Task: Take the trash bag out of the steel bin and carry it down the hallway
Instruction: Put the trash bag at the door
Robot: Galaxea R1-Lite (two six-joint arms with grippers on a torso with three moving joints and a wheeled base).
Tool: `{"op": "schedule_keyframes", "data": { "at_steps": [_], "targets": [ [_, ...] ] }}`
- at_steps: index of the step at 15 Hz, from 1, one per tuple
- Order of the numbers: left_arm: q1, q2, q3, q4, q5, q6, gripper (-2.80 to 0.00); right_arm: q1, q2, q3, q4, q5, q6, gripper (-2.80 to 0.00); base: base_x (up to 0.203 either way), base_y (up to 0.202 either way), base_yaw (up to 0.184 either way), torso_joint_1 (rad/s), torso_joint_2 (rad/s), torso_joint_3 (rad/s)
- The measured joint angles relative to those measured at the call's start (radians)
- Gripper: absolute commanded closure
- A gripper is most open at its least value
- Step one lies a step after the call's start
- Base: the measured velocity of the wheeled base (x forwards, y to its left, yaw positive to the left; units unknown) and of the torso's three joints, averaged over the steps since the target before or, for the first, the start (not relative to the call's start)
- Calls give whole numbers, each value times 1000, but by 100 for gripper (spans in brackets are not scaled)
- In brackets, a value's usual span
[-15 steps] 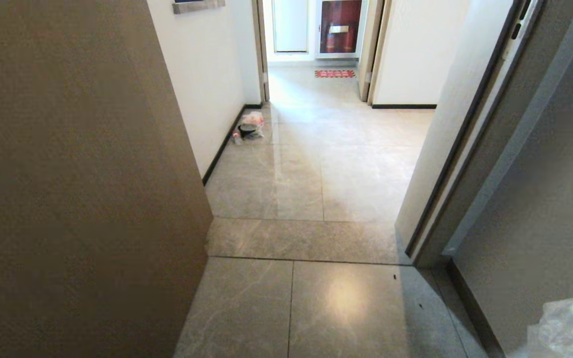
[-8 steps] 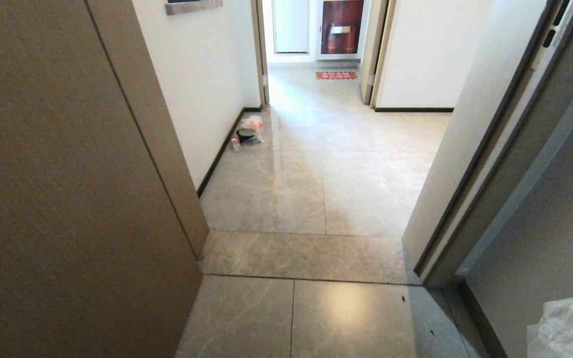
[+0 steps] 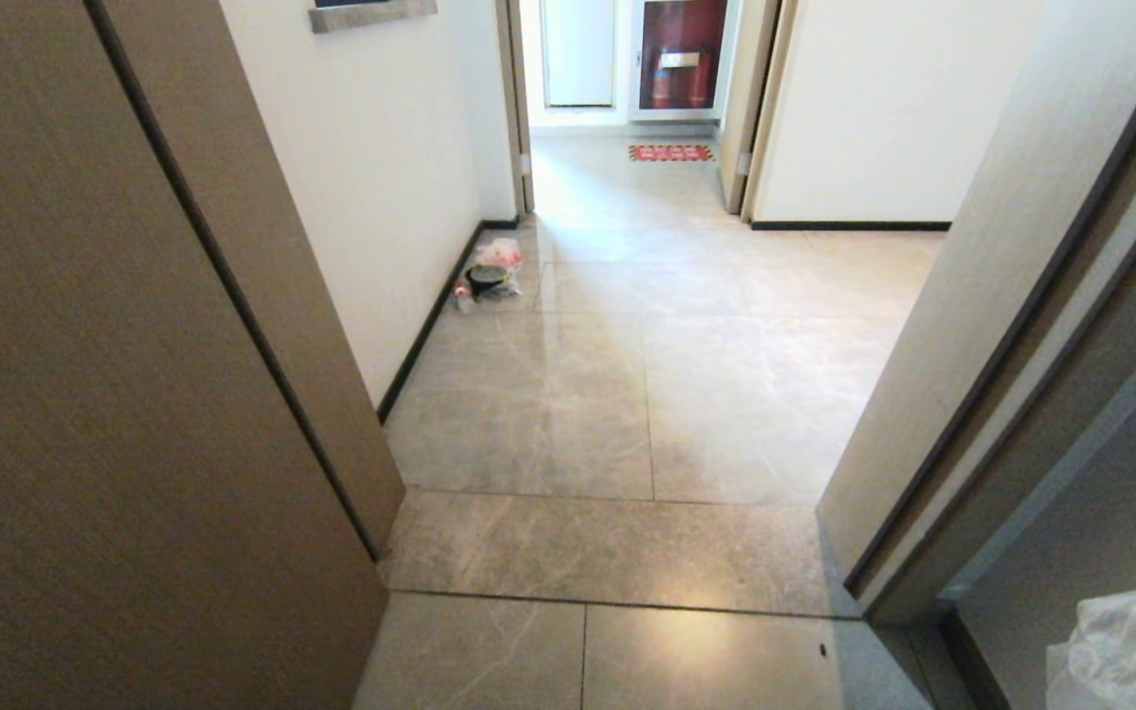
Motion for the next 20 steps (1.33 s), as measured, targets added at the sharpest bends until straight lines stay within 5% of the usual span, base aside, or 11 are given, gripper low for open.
{"op": "schedule_keyframes", "data": {
  "at_steps": [20],
  "targets": [
    [0, 0, 0, 0, 0, 0, 0, 0, 0, 0, 0, 0, 0, 0, 192, 0, 0, 3, 2, 2]
  ]
}}
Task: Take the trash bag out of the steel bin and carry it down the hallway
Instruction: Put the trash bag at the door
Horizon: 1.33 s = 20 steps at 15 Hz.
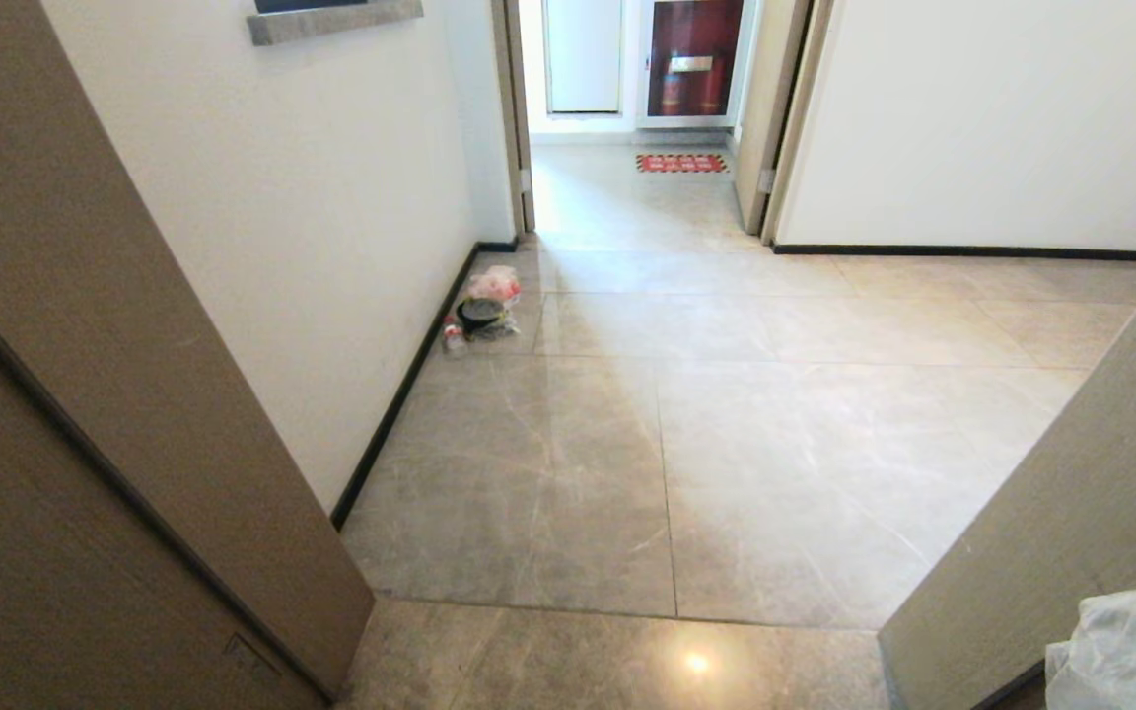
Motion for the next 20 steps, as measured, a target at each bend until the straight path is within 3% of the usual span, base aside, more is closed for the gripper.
{"op": "schedule_keyframes", "data": {
  "at_steps": [20],
  "targets": [
    [0, 0, 0, 0, 0, 0, 0, 1, 0, 0, 0, 0, 0, 0, 191, 0, 1, 2, 3, 3]
  ]
}}
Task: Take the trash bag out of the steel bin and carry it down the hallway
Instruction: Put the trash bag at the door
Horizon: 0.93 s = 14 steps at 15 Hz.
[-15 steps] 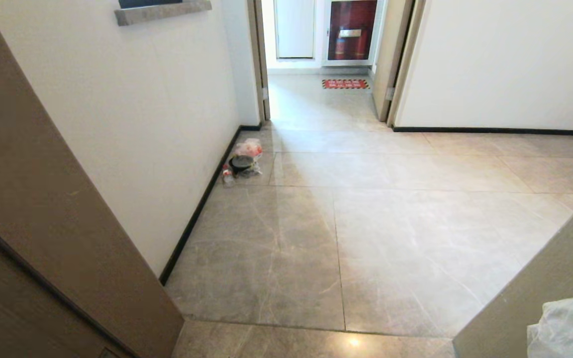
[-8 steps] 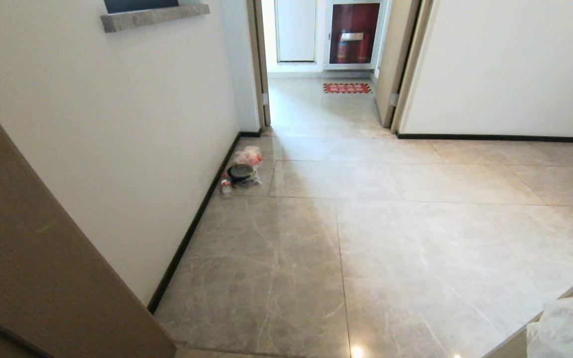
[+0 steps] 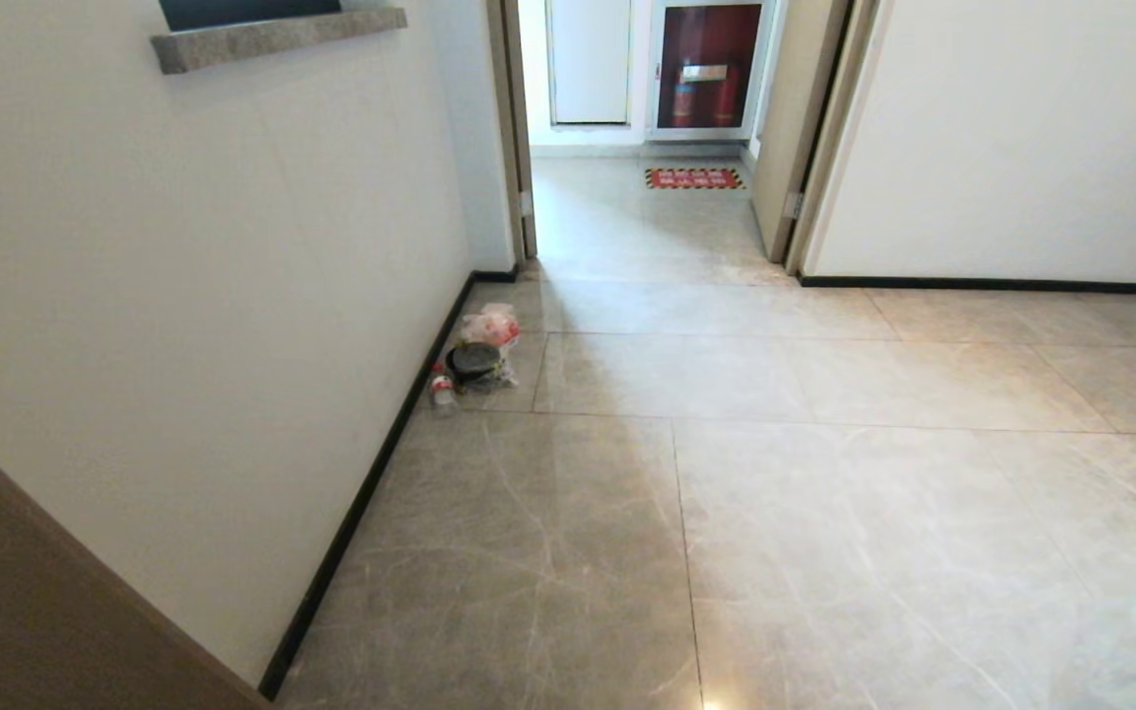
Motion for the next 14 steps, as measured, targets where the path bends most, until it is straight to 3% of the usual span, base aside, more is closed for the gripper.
{"op": "schedule_keyframes", "data": {
  "at_steps": [14],
  "targets": [
    [0, 0, 0, -2, 0, 0, 0, -1, 0, 0, 0, 0, 0, 0, 195, 0, 1, 1, 2, 2]
  ]
}}
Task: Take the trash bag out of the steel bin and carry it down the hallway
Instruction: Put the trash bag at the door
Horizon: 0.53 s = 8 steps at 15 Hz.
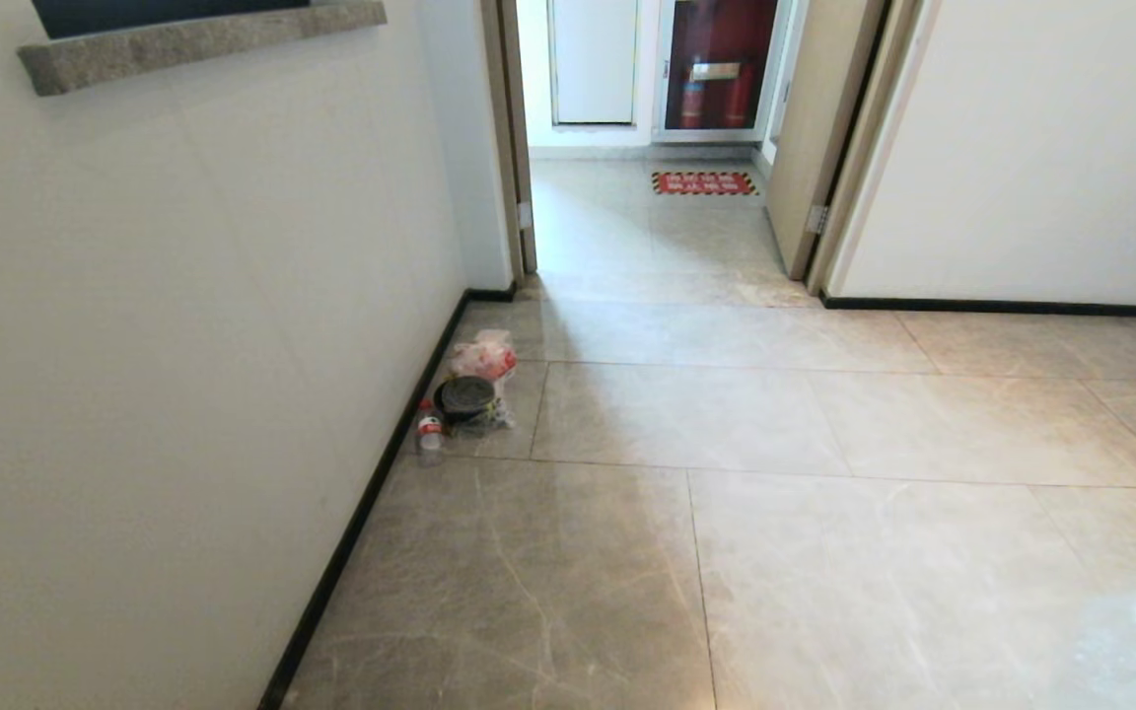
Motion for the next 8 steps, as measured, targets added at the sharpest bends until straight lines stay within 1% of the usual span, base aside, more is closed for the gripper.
{"op": "schedule_keyframes", "data": {
  "at_steps": [8],
  "targets": [
    [0, 0, 0, 2, 0, 0, 0, 0, 0, 0, 0, -1, 0, 0, 194, 0, 1, 1, 2, 1]
  ]
}}
